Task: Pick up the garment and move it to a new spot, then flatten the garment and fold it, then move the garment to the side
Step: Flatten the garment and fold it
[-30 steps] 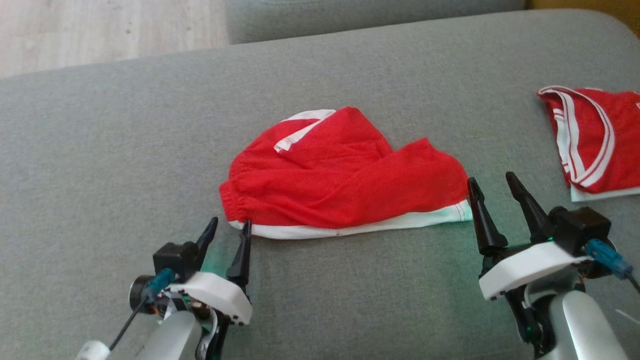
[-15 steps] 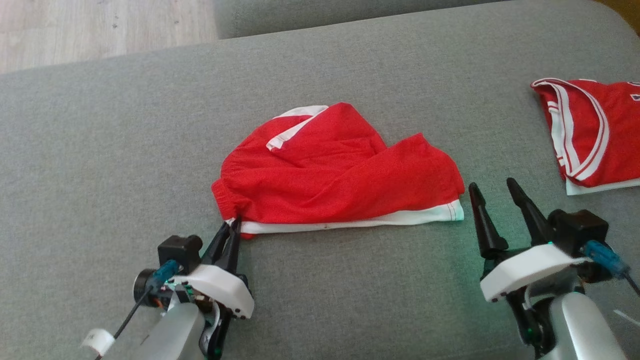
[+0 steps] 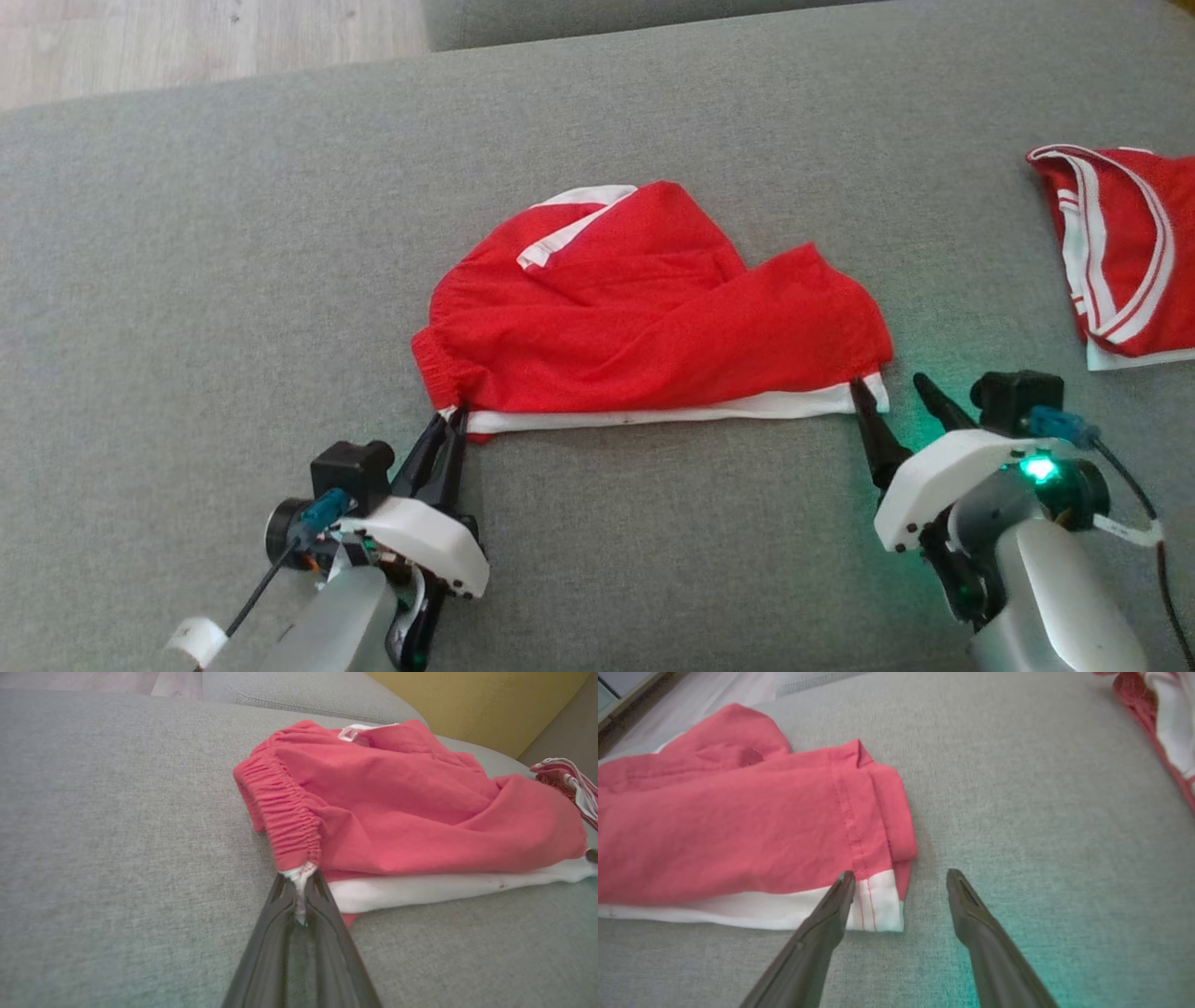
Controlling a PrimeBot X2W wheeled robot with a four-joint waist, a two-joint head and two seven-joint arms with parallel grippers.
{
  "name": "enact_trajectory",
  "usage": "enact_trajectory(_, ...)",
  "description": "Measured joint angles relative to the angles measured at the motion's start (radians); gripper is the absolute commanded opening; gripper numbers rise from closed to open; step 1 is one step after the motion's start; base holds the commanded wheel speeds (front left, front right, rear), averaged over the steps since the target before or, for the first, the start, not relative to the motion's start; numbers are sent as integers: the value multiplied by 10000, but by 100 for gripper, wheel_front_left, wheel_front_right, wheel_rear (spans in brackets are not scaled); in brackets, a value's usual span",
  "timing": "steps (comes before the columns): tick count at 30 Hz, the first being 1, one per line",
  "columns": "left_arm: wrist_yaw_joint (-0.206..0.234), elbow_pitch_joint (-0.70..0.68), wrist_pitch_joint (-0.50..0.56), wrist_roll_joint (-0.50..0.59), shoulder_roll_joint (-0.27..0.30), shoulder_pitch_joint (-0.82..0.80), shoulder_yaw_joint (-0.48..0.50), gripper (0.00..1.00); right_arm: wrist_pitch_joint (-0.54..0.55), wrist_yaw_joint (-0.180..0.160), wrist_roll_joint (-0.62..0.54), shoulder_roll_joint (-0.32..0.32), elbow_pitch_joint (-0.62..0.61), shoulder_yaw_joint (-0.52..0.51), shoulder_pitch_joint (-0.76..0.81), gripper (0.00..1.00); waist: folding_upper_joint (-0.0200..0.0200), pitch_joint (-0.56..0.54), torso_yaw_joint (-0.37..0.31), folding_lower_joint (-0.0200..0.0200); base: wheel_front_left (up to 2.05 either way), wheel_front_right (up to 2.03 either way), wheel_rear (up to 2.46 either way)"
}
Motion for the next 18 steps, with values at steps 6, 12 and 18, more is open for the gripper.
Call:
enact_trajectory(6,-10,-13,-15,0,-4,-81,-102,0,247,0,4,8,775,111,-403,67,0,97,91,0,0,0,0)
enact_trajectory(12,-10,-56,-84,0,13,-91,-144,0,244,0,199,27,903,430,-614,0,0,72,111,0,0,0,0)
enact_trajectory(18,-104,-1260,-102,-194,77,52,17,0,286,0,936,29,-535,265,-244,0,0,-159,71,0,0,0,0)
